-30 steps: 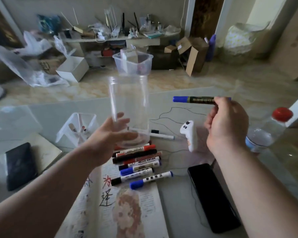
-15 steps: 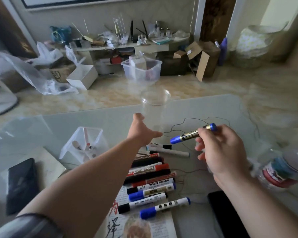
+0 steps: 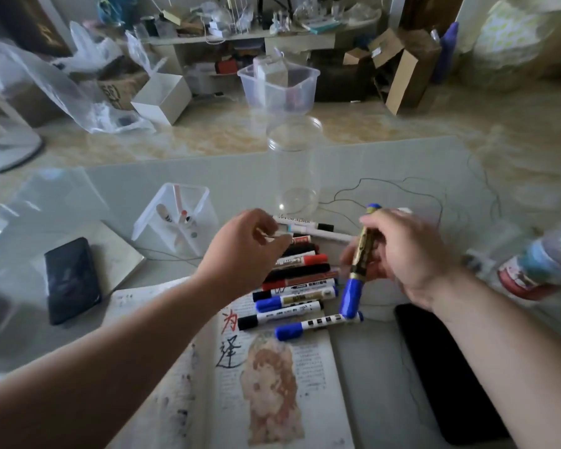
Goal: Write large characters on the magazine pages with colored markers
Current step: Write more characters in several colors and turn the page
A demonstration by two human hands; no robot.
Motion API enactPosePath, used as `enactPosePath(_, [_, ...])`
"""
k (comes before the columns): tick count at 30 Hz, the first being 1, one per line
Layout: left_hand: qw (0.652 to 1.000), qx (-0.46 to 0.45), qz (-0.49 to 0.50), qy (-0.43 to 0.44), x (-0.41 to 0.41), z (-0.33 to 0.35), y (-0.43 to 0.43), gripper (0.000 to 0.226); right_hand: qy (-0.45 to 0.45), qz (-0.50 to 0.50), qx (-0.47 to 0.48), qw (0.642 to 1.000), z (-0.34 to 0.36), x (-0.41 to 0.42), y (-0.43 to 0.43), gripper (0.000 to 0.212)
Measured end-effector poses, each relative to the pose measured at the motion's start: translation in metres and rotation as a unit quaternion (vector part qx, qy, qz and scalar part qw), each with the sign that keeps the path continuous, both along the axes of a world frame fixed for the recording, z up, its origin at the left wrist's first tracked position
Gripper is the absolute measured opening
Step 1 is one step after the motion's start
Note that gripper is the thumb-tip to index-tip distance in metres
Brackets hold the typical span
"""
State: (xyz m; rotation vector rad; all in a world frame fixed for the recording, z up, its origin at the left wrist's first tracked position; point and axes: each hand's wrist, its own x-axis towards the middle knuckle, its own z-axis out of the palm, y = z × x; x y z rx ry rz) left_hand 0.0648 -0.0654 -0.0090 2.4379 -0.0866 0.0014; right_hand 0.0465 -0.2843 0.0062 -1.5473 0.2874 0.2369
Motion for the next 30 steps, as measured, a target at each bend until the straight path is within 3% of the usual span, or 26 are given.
enactPosePath(1, [0.999,0.039,-0.017,0.006,-0.020,0.000,0.014,0.014,0.065,0.081,-0.010,0.995,-0.002,-0.008,0.007,0.019])
enactPosePath(3, [0.990,0.124,-0.037,0.047,-0.048,-0.010,0.040,0.019,0.166,0.185,-0.051,0.967,-0.013,-0.023,0.021,0.020])
enactPosePath(6, [0.953,0.252,-0.042,0.163,-0.069,-0.031,0.064,0.028,0.214,0.185,-0.073,0.956,-0.035,-0.035,0.036,0.016])
enactPosePath(8, [0.935,0.266,-0.015,0.234,-0.078,-0.041,0.073,0.037,0.212,0.167,-0.055,0.961,-0.042,-0.037,0.040,0.015])
enactPosePath(11, [0.946,0.192,0.037,0.259,-0.097,-0.054,0.082,0.039,0.183,0.132,-0.002,0.974,-0.043,-0.039,0.040,0.010])
enactPosePath(17, [0.956,0.197,-0.015,0.216,-0.136,-0.049,0.081,0.026,0.164,0.085,0.063,0.981,-0.051,-0.049,0.045,0.015])
enactPosePath(24, [0.957,0.150,-0.022,0.246,-0.139,-0.026,0.080,0.026,0.109,0.080,0.051,0.989,-0.046,-0.066,0.054,0.012])
enactPosePath(27, [0.983,0.058,-0.031,0.172,-0.143,-0.007,0.069,0.022,0.048,0.104,0.034,0.993,-0.033,-0.074,0.057,0.013])
enactPosePath(30, [0.978,-0.081,-0.083,0.172,-0.146,0.008,0.051,0.026,0.002,0.122,0.104,0.987,-0.017,-0.086,0.066,0.017])
